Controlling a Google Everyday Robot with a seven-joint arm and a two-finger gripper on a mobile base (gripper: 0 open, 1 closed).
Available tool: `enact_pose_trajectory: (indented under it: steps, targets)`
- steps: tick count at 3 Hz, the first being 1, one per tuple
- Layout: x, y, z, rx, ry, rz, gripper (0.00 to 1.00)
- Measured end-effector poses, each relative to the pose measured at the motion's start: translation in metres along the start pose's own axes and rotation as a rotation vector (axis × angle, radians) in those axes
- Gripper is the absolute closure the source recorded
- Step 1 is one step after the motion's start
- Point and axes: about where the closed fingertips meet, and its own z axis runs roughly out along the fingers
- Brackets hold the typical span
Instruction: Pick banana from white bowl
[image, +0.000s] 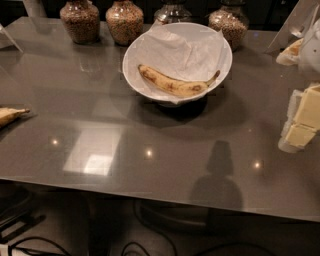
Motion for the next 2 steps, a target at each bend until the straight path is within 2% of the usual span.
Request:
enact_pose_trajectory:
  steps: [1, 2]
  targets:
    - [-0.001, -0.001, 0.0, 0.004, -0.003, 0.0, 0.0]
    - [-0.026, -0.02, 0.005, 0.034, -0.092, 0.023, 0.0]
